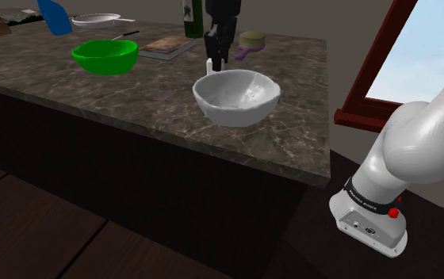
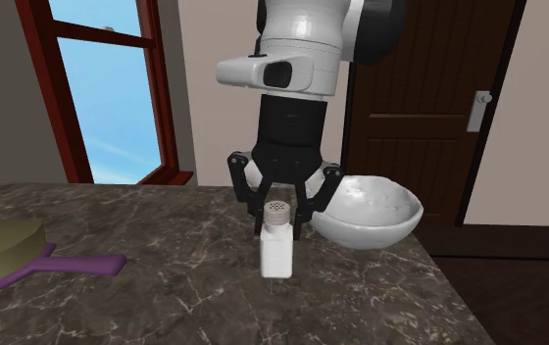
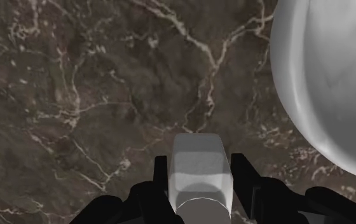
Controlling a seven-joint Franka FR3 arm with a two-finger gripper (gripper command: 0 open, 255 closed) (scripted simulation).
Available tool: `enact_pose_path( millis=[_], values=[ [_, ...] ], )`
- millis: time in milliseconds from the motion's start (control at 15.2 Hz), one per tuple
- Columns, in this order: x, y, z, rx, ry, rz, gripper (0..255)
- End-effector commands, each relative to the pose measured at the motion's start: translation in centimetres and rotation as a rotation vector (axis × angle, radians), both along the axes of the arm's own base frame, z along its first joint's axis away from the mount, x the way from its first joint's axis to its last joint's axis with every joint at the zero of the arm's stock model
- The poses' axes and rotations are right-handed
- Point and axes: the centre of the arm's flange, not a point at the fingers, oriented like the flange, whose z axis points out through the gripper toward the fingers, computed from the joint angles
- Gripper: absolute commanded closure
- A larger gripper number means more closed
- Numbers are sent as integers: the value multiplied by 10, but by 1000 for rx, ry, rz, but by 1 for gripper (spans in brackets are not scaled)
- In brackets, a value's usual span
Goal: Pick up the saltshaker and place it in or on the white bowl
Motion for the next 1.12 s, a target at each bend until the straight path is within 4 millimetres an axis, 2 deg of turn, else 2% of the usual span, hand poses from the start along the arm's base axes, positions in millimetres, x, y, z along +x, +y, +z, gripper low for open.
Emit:
enact_pose_path(
  millis=[0,1056],
  values=[
    [0,0,9,0,0,0,255],
    [0,0,94,0,0,0,255]
  ],
)
